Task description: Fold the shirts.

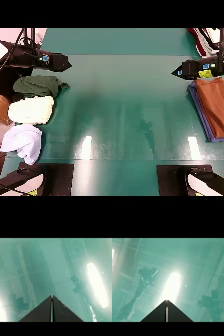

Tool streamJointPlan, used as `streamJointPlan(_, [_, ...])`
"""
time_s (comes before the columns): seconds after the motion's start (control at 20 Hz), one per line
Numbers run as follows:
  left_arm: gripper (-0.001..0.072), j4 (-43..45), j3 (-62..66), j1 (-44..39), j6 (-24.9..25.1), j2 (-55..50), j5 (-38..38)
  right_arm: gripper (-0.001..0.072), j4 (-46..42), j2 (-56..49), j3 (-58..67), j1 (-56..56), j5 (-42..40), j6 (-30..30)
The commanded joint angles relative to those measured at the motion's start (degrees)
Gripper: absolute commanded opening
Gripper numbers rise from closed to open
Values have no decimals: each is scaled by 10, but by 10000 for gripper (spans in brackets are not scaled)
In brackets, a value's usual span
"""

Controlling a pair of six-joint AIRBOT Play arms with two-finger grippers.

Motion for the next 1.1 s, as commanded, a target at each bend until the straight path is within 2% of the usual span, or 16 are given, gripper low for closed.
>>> streamJointPlan(0.0, [26,0,0,0,0,0,0,18,0,0,0,1,0,0])
streamJointPlan(0.5, [26,0,0,0,0,0,0,18,0,0,0,1,0,0])
streamJointPlan(0.65, [27,3,0,0,2,0,63,18,0,0,0,1,-2,0])
streamJointPlan(0.7, [53,26,0,2,23,0,84,18,0,0,0,1,-2,0])
streamJointPlan(0.75, [339,68,0,2,35,-1,97,18,0,0,0,1,-2,0])
streamJointPlan(0.8, [560,141,-1,2,5,-6,103,18,0,0,0,1,-2,0])
streamJointPlan(0.9, [560,299,-11,8,-74,-29,88,18,0,0,0,1,-2,0])
streamJointPlan(0.95, [560,339,-22,22,-99,-46,78,18,0,0,0,1,-2,0])
streamJointPlan(1.05, [560,342,-50,70,-125,-89,69,18,0,0,0,1,-2,0])
